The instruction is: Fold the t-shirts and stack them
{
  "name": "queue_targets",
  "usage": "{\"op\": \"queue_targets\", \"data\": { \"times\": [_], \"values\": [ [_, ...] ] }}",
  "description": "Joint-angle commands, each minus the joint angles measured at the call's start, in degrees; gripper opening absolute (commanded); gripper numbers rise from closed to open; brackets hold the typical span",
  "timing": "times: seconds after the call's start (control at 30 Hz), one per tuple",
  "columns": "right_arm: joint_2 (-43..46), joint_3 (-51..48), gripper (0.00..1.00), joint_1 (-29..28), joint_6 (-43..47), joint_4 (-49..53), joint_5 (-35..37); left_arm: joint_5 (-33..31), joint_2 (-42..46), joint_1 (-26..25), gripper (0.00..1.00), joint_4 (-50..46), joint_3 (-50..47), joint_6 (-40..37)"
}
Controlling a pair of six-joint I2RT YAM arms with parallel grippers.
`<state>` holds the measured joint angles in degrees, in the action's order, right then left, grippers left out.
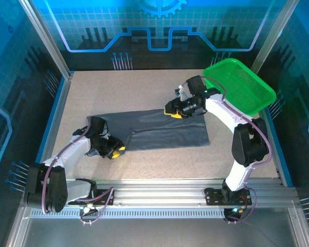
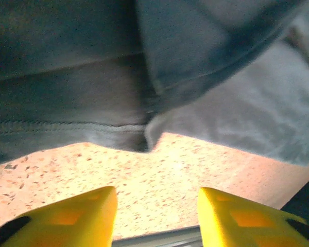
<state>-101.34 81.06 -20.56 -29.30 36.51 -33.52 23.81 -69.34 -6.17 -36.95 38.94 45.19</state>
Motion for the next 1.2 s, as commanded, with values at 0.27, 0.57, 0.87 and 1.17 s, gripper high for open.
{"op": "queue_targets", "data": {
  "times": [0.27, 0.57, 0.87, 1.17],
  "values": [
    [2.76, -1.47, 0.53, -0.27, -0.23, -1.43, -1.35, -9.91, -11.61, -0.33, 0.44, 4.1, 9.68, -3.65],
    [4.03, -3.79, 0.53, -0.71, -0.74, -2.14, -1.46, -12.91, -17.43, -5.38, 0.46, 5.52, 11.99, -6.6],
    [3.9, -3.71, 0.53, -1.1, -1.51, -2.94, -1.23, -24.54, -5.04, -7.63, 0.63, -2.8, 7.57, 5.92],
    [3.82, -3.21, 0.53, -1.77, -1.38, -2.61, -1.38, -16.71, -8.42, -7.62, 0.64, 13.25, 1.21, 20.17]
  ]
}}
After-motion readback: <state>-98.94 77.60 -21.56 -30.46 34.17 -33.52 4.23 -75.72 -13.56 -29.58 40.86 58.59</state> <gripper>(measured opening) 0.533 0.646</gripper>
